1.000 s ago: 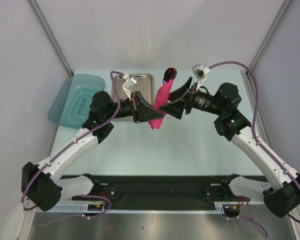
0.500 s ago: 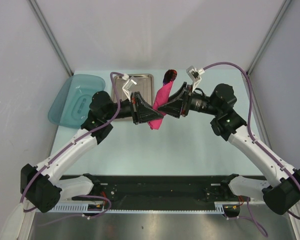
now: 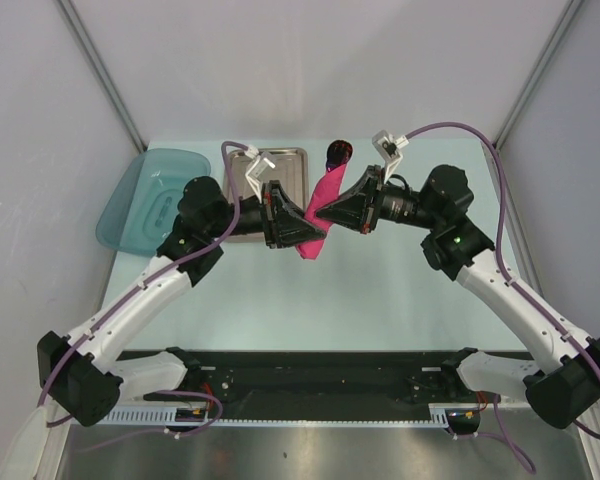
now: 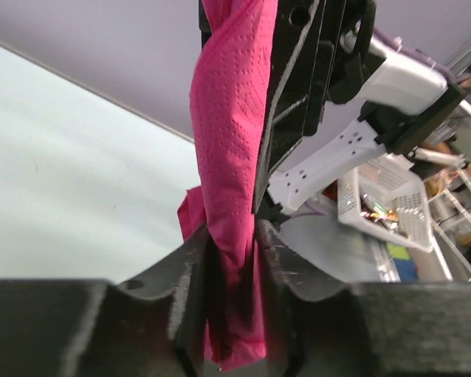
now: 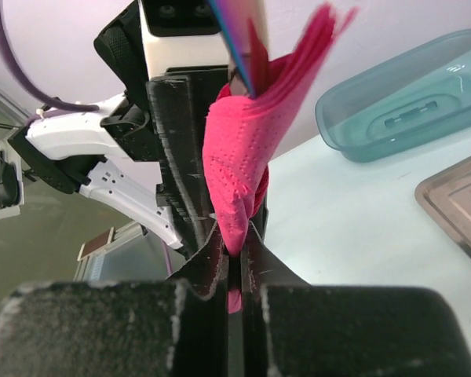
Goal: Place the utensils on the paper napkin and roll it up
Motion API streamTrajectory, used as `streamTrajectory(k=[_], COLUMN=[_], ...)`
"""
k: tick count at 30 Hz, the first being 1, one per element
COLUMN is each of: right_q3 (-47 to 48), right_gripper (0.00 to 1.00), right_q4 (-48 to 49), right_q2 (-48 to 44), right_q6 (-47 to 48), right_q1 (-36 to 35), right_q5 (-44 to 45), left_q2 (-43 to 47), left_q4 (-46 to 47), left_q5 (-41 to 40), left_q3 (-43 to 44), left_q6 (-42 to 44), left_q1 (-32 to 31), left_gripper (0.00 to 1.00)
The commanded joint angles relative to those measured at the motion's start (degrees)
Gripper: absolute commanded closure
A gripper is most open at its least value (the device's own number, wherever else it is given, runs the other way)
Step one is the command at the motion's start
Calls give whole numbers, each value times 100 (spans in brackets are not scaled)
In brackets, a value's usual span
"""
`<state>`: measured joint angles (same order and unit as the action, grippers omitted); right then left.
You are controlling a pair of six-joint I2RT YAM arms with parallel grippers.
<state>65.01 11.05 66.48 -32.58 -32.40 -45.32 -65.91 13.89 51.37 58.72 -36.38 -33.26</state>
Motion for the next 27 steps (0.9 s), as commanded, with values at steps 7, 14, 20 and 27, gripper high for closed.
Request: streamTrajectory(k=[7, 14, 20, 27], right_q3=[346, 354, 319, 328], right_gripper=[100, 100, 100, 100], right_q4=[634, 890, 846, 776], right_q2=[-12, -30, -38, -56], right_q6=[-363, -618, -662, -346], right_q1=[287, 349, 384, 279], right_q5=[76, 50, 102, -73], left_q2=[491, 720, 1071, 1036], left_q4=[-1678, -1417, -1344, -740], left_q5=[198, 556, 602, 848], left_q3=[105, -605, -504, -449], left_q6=[1106, 730, 1158, 3], left_q1=[126, 572, 1163, 1286], left_gripper=[53, 59, 70, 67])
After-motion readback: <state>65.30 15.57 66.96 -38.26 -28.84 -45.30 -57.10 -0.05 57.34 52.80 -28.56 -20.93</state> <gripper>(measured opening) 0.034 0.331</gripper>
